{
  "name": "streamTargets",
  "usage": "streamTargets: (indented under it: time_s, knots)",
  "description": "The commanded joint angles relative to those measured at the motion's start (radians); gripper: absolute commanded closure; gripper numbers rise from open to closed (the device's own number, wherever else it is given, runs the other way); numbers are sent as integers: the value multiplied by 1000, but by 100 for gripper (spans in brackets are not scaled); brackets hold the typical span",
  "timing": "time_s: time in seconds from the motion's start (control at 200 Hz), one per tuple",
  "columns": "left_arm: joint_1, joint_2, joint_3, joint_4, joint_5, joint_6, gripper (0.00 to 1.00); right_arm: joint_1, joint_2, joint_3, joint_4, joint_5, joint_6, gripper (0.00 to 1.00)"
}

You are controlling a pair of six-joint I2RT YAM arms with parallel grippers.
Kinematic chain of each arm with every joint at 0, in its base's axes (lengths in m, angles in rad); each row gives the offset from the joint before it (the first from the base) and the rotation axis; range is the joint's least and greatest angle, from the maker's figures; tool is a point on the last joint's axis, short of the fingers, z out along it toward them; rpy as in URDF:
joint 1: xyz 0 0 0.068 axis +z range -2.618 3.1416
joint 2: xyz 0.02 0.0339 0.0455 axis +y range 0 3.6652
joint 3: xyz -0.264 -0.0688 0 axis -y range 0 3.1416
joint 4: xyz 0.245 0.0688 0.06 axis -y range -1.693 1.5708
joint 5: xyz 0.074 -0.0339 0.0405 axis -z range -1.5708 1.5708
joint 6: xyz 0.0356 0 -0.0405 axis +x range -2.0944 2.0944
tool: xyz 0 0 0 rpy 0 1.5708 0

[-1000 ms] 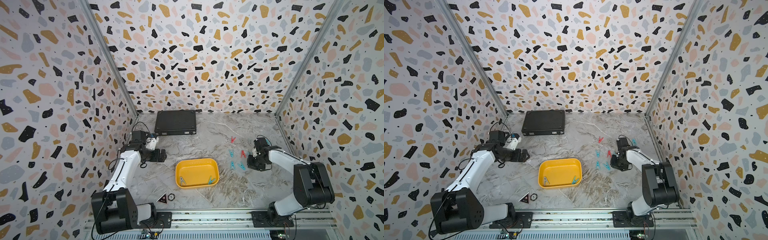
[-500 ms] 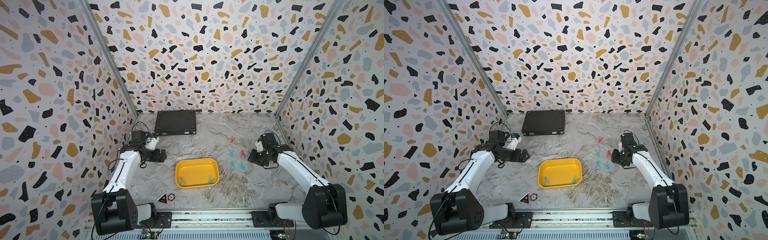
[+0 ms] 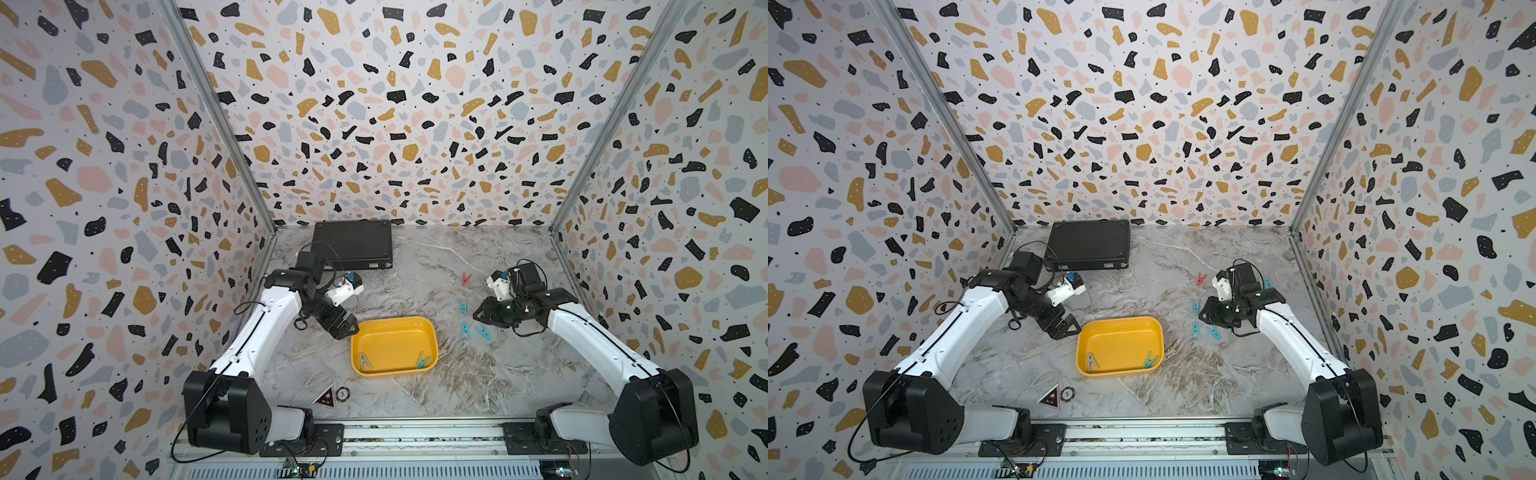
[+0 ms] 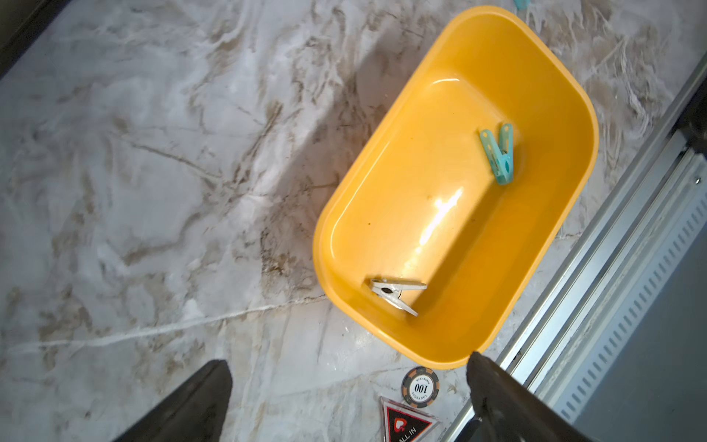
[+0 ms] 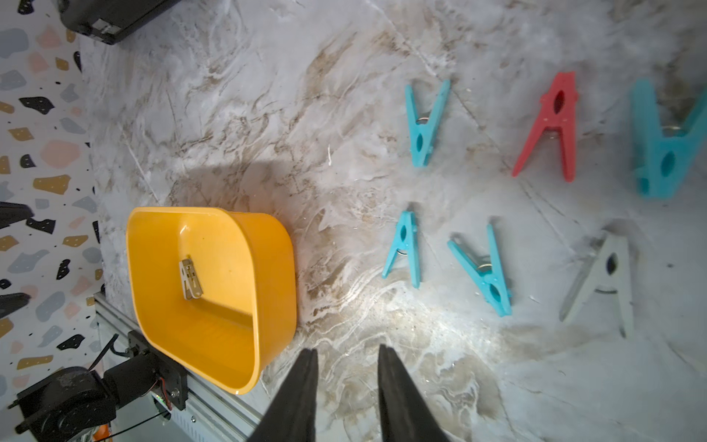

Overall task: Take the clothespins out of the storage box
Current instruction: Place the clothespin at the center of the board, then adjust the storage box at the center of the board.

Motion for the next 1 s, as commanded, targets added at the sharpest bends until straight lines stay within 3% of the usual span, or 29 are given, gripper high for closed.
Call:
streamTargets:
  time_s: [0.0,0.295,0.836,0.991]
  knots:
    - [-92,24,-19,91,-135,6,2,8,-35,19,36,-36,-14,68]
    - [-203,169,15,203,-193,14,4,15,-55,-18,84,-61,-21,68]
    - [-287,363,80,270,-224,-7,27,18,-59,-31,75,-56,-8,69]
    - [-303,415,102,257,-220,-16,46,18,-77,-42,79,-53,-3,69]
